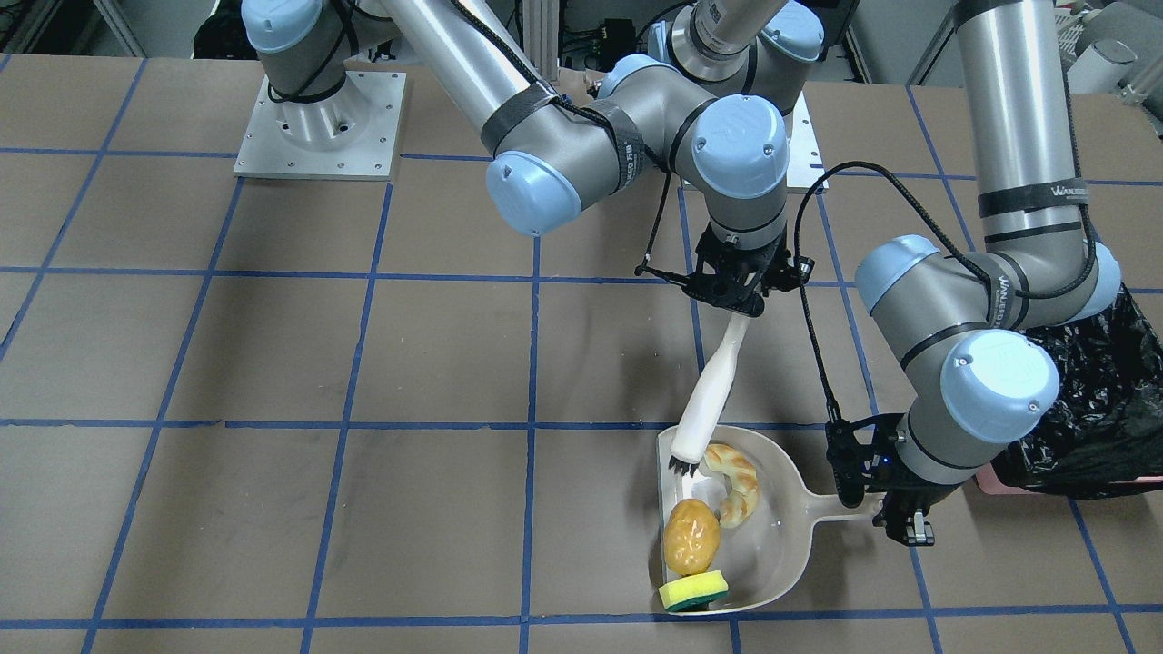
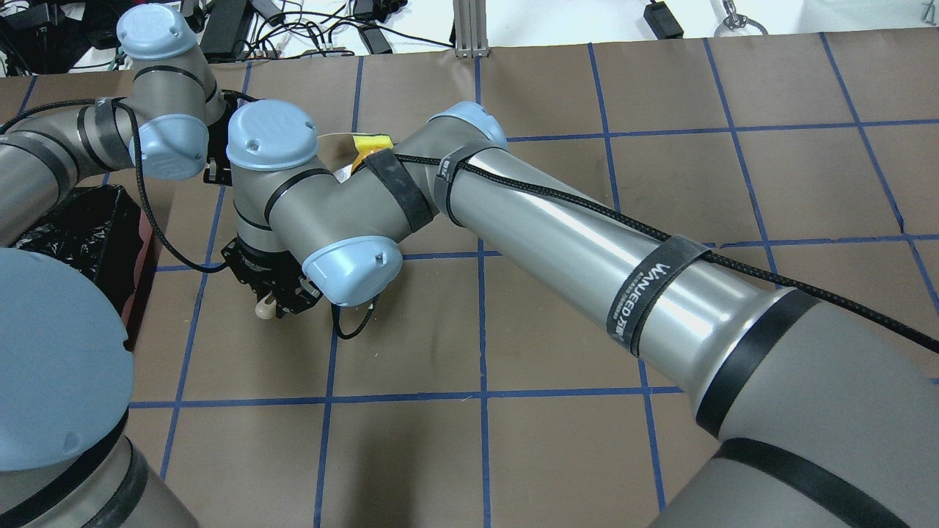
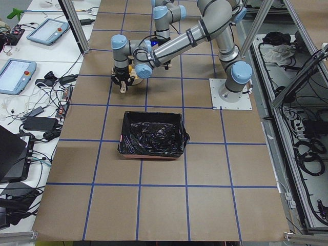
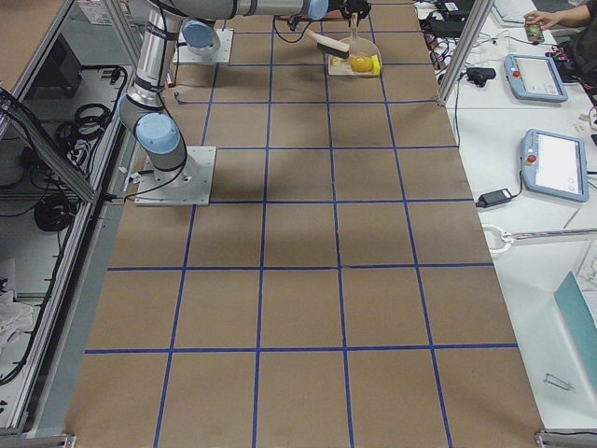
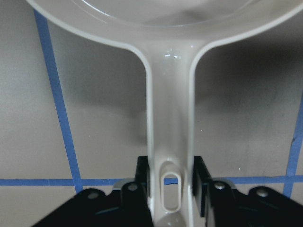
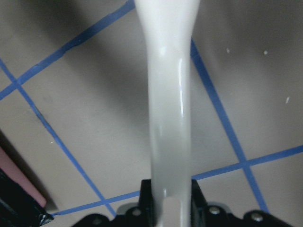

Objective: Sweep and dump trash into bin
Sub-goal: 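Sweep the remaining items into the dustpan with the brush, then lift the brush away with the right gripper while the left raises the dustpan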

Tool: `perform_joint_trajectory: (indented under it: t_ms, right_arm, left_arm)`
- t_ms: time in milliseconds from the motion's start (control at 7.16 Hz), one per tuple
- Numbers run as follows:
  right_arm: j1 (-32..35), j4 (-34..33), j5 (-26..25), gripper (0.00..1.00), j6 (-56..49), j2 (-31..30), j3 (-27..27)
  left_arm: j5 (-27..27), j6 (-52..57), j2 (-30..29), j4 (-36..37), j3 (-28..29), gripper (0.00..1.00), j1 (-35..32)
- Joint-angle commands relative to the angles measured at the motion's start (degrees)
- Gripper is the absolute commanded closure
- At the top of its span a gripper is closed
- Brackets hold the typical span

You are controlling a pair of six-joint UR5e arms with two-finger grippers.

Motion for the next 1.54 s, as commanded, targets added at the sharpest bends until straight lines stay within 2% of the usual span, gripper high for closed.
perform_joint_trajectory:
  t_ms: [0, 140, 279, 419, 698, 1117, 1396]
  right_arm:
    - [-2.0, 8.0, -5.6, 1.00, -8.6, -2.7, 0.4]
    - [-4.1, 12.1, -5.8, 1.00, -13.3, -5.3, 0.4]
    - [-6.3, 16.5, -8.7, 1.00, -16.5, -7.7, 0.6]
    - [-8.1, 19.2, -12.5, 1.00, -22.3, -9.2, 1.7]
    - [-13.3, 22.9, -14.3, 1.00, -28.8, -12.5, 3.4]
    - [-24.6, 25.2, -18.4, 1.00, -44.2, -17.3, 7.3]
    - [-30.9, 25.0, -21.0, 1.00, -53.6, -18.5, 10.2]
  left_arm:
    - [0.1, 0.0, 0.0, 0.0, 0.0, 1.00, 0.0]
    - [0.1, 0.0, 0.0, 0.0, 0.0, 1.00, 0.0]
    - [0.1, 0.0, 0.0, 0.0, 0.0, 1.00, 0.0]
    - [0.1, 0.0, 0.0, 0.0, 0.0, 1.00, 0.0]
    - [0.1, 0.0, 0.0, 0.0, 0.0, 1.00, 0.0]
    - [0.0, 0.0, 0.0, 0.0, 0.0, 1.00, 0.0]
    - [0.0, 0.0, 0.0, 0.0, 0.0, 1.00, 0.0]
